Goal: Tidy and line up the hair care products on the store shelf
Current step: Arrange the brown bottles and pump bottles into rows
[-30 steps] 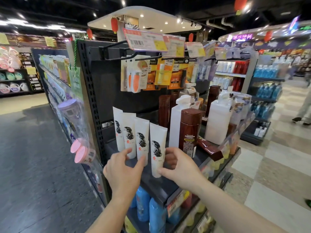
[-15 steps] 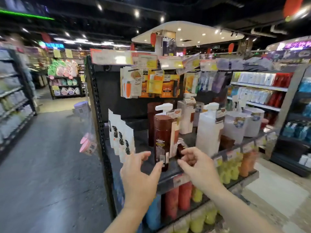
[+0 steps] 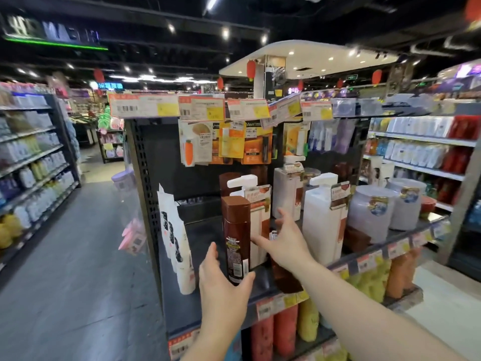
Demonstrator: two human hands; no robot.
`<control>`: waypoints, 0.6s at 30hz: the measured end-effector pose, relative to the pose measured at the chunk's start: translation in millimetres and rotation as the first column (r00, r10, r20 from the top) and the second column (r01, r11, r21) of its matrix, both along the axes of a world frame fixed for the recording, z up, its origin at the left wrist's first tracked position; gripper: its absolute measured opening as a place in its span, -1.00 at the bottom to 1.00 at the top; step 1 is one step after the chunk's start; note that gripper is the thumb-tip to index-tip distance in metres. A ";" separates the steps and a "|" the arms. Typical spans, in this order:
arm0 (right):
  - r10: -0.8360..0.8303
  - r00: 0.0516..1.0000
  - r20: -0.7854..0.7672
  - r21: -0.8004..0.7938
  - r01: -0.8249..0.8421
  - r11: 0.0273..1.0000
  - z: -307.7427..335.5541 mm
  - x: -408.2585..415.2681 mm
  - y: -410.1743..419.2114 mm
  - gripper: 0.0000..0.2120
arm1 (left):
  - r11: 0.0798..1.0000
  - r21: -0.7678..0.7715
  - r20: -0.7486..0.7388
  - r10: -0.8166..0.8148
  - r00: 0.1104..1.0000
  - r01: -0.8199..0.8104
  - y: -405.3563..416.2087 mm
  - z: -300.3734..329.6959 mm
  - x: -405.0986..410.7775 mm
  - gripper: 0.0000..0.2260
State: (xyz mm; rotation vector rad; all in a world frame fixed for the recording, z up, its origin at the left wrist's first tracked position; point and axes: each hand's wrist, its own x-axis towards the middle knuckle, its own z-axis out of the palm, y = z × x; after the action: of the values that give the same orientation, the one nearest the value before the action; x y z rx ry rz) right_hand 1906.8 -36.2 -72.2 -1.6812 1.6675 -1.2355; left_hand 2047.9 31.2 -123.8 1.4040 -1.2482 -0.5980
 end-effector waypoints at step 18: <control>0.141 0.990 -0.019 -0.002 -0.141 0.990 -8.0 5.8 -40.0 -0.15 | 0.995 -0.013 0.088 0.102 0.991 -0.102 -32.1 -4.8 -11.9 -0.30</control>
State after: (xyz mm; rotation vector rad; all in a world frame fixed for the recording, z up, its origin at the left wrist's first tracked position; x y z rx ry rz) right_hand 1912.7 -76.2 -80.2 -1.7851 1.5293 -1.1597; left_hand 2036.1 -0.9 -128.6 1.4915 -1.2390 -0.4640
